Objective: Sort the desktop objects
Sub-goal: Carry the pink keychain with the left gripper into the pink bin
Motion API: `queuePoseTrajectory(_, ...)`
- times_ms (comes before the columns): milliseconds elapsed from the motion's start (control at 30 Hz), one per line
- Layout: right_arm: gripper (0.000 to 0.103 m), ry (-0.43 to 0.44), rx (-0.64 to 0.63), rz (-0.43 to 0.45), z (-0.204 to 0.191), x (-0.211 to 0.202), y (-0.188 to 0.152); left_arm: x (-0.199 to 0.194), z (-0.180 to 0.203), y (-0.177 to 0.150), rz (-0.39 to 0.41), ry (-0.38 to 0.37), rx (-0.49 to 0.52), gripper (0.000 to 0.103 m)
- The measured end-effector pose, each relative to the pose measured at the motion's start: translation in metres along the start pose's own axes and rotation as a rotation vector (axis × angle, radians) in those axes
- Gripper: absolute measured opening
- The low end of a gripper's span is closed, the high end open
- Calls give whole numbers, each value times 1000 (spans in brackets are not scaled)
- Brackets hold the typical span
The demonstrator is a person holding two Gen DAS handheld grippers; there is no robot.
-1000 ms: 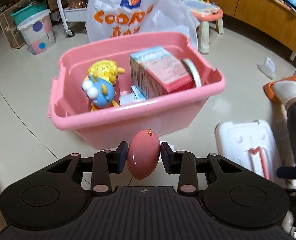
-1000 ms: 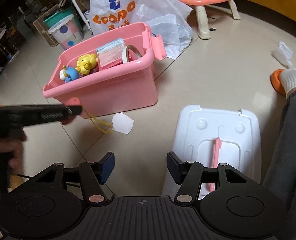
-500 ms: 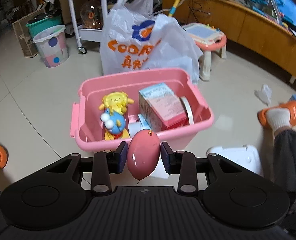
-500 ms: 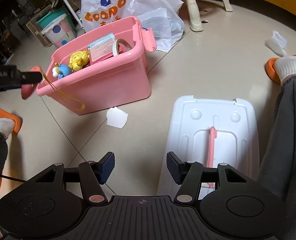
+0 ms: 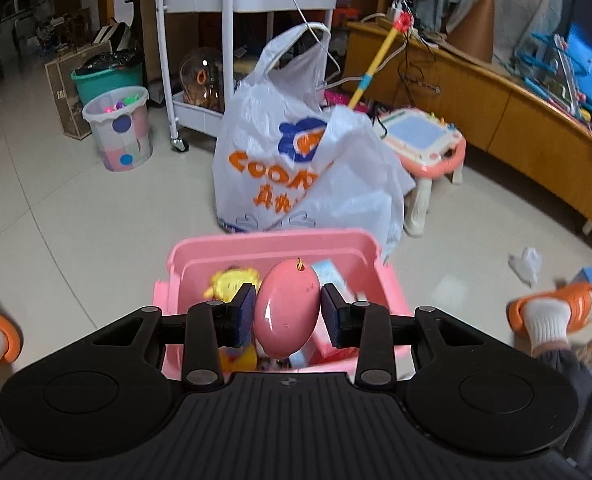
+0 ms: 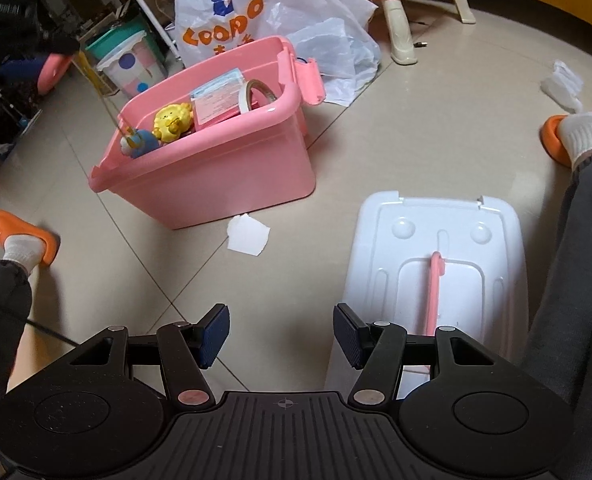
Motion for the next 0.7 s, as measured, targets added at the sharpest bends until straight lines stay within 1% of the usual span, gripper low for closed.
queuePoseTrajectory(100,54,9,10,5,1,-2,2,13,4,7,0,6,-2,37)
queuePoseTrajectory(167,54,15,16,9,1,-3,4,23,6,4,-16,10,-9,37)
queuePoseTrajectory(567,54,31,23,7,3,-5,5,86,-4,-66,-193,85,-14,37)
queuePoseTrajectory(700,54,27,37,1,5,-3,4,97,-11,-81,-240,100,-18,37)
Point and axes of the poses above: each gripper's, at about its wrist camera, not at the fingertips, and x roughly the way its jaws point, z to its right, y to its top, the point moved 10 cm from there along x, roughly the way its jaws point, and after that the axes turned 12 degrees about z, right-handed, at the moved point
